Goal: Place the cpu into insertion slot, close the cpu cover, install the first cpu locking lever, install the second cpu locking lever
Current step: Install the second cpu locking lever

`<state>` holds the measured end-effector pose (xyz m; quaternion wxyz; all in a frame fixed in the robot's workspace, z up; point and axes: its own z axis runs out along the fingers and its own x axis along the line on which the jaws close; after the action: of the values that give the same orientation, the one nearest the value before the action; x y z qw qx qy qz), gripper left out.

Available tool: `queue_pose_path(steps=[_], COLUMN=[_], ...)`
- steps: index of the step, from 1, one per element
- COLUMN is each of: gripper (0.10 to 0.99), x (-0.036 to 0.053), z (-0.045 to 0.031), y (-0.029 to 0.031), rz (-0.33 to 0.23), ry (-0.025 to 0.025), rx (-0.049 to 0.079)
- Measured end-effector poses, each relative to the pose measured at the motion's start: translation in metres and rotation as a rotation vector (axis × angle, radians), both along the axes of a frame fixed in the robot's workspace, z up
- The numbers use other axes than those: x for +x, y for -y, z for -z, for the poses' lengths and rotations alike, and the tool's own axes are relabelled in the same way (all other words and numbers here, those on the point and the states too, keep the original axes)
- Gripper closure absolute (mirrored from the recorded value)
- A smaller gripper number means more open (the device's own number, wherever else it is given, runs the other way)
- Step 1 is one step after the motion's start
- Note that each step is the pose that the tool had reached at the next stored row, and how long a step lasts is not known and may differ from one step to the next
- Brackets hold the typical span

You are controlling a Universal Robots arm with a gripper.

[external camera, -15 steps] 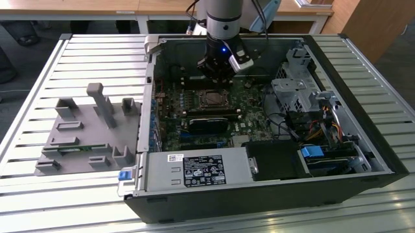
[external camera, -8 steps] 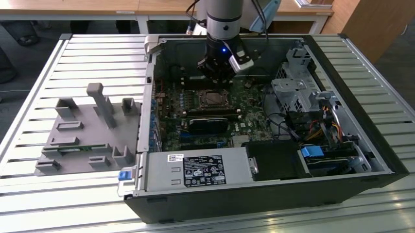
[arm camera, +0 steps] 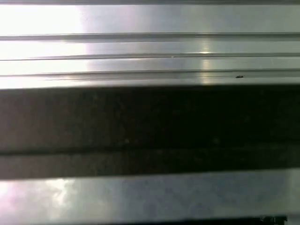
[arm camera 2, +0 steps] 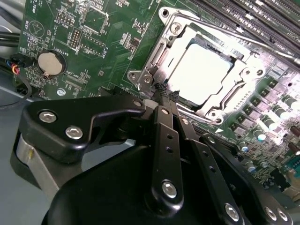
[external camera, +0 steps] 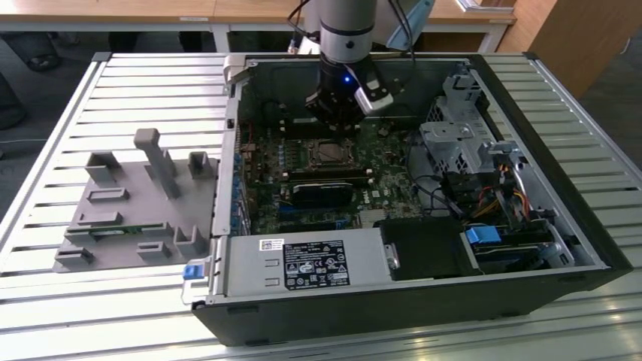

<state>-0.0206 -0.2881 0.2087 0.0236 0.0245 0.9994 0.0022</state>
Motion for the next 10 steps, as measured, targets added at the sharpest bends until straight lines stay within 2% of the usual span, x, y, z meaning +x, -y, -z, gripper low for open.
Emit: queue_pose_path(steps=[8, 10], gripper=[0.98, 0.98], x=[0.0, 0.0], z=[-0.0003, -0.0037], y=[0.0034, 0.0034], rz=[0.0, 0.0], ry=[-0.0001, -0.0001], rx=[0.0, 0.0])
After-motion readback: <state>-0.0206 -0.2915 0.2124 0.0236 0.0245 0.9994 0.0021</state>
